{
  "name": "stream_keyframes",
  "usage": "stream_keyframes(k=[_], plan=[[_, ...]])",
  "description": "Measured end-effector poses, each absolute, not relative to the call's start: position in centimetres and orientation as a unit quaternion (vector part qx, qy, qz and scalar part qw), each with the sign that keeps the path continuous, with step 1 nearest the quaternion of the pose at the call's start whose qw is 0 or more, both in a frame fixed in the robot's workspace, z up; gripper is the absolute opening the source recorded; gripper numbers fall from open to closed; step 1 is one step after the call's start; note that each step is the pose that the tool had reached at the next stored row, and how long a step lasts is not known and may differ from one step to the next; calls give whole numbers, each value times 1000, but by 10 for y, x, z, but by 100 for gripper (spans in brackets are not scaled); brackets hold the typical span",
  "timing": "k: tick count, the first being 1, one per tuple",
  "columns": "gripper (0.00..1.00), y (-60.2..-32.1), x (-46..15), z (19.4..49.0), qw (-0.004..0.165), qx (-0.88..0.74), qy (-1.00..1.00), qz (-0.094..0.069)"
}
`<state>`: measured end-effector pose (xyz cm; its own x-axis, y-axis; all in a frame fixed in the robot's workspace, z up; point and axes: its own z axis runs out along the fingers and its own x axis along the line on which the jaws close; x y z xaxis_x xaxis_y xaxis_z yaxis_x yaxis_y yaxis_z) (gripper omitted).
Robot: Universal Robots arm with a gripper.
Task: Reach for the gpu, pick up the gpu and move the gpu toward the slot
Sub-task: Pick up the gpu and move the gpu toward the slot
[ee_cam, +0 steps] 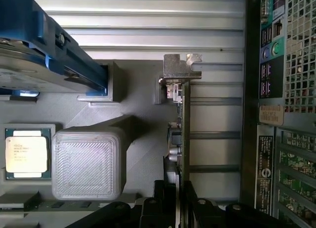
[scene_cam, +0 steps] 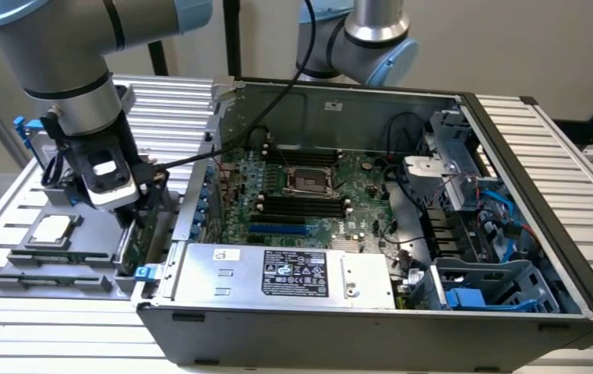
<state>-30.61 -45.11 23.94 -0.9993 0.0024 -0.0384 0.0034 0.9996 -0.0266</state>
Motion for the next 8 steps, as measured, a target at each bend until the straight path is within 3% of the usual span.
stream_keyframes(k=[8], plan=[[26,-451,-306,241,19,-8,1000,-13]])
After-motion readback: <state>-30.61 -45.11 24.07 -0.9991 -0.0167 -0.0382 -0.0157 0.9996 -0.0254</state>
